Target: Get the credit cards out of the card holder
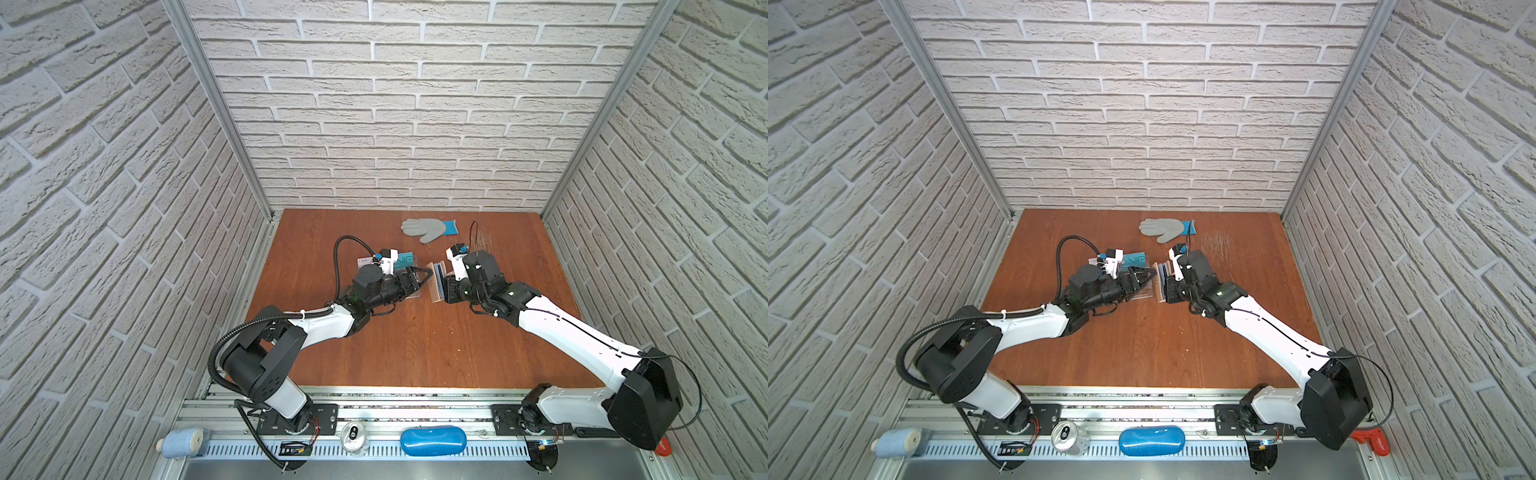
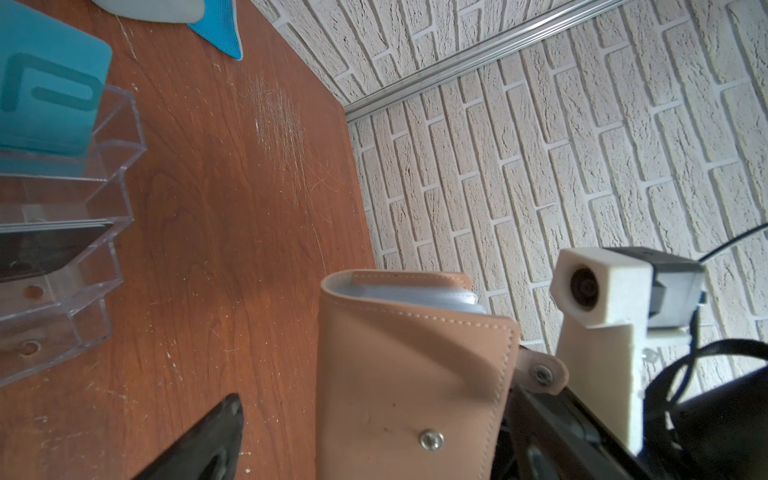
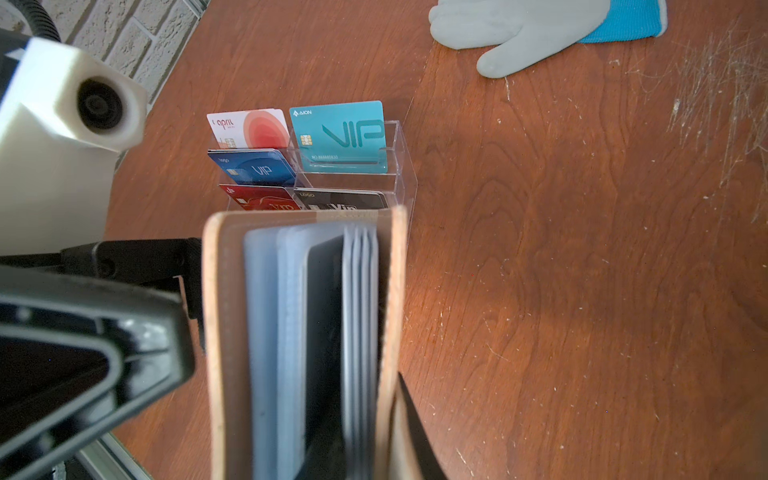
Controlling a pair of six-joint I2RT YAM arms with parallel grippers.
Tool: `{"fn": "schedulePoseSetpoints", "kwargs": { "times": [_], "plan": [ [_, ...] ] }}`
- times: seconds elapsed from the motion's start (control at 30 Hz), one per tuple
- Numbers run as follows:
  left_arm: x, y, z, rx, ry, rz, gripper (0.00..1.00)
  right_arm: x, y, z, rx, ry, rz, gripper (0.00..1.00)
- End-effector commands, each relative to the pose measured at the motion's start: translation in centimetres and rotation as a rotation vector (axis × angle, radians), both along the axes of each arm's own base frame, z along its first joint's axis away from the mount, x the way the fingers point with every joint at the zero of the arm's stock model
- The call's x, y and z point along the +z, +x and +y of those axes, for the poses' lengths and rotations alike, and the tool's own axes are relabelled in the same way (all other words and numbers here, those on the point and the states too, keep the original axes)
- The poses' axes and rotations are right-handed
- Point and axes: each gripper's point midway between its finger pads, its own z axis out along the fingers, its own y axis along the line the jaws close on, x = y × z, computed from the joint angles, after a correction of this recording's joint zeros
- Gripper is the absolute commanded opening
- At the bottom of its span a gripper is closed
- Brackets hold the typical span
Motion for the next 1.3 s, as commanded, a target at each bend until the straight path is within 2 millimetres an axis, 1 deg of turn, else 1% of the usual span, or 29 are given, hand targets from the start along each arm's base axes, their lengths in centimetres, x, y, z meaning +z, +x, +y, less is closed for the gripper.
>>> {"fn": "schedulePoseSetpoints", "kwargs": {
  "times": [0.0, 0.4, 0.5, 0.73, 1.27],
  "plan": [
    [-0.1, -0.1, 0.0, 0.005, -0.002, -0.037, 0.98, 2.0, 0.9, 0.6, 0.004, 0.006, -0.072, 0.06],
    [-0.9, -0.3, -0.3, 0.001, 0.000, -0.025, 0.98, 1.7, 1.0, 0.8, 0.006, -0.035, -0.071, 0.06],
    [-0.8, -0.4, -0.4, -0.005, -0.004, -0.027, 0.98, 1.7, 1.0, 0.7, 0.005, -0.055, -0.075, 0.06],
    [-0.8, -0.7, 0.1, 0.009, 0.006, -0.031, 0.98, 1.9, 1.0, 0.3, -0.014, -0.083, -0.088, 0.06],
    [-1.6, -1.0, -0.9, -0.005, -0.005, -0.015, 0.98, 2.0, 1.1, -0.2, -0.038, -0.123, -0.108, 0.06]
  ]
}}
